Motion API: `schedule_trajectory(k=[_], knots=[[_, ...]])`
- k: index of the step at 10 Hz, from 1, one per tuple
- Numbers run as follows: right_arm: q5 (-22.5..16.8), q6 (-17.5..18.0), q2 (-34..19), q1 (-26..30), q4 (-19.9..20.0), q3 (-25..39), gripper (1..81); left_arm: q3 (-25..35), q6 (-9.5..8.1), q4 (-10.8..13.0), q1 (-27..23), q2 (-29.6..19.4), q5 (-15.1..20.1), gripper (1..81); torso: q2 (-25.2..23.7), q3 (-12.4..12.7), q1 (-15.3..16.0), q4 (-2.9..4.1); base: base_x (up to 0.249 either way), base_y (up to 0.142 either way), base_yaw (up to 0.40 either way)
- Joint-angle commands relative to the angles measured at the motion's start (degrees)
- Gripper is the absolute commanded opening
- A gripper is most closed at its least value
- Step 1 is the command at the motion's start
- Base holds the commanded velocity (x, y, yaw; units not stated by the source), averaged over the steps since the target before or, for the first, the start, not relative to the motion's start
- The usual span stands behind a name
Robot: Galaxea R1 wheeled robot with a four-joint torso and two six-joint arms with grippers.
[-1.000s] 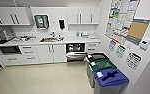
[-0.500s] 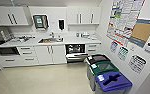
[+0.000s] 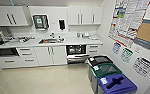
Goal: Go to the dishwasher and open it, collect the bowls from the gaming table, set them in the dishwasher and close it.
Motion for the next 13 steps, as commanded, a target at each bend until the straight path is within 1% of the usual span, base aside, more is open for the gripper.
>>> schedule_trajectory(k=[1, 6, 13], knots=[[-2.24, -0.07, -0.66, 1.81, -0.4, 0.08, 1.0, 0.26, -0.13, -0.14, -1.8, -0.91, 2.47, 1.0, 0.0, 0.0, 0.0, 0.0, 0.102, 0.082, 0.0], [-2.24, -0.07, -0.66, 1.73, -0.4, 0.08, 1.0, 0.26, -0.13, -0.23, -1.72, -0.83, 2.47, 1.0, 0.0, 0.0, -0.02, 0.0, 0.109, 0.075, 0.0], [-2.33, -0.07, -0.66, 1.73, -0.39, -0.01, 1.0, 0.26, -0.13, -0.23, -1.72, -0.91, 2.38, 1.0, 0.0, 0.0, 0.0, 0.0, 0.136, 0.0, 0.0]])
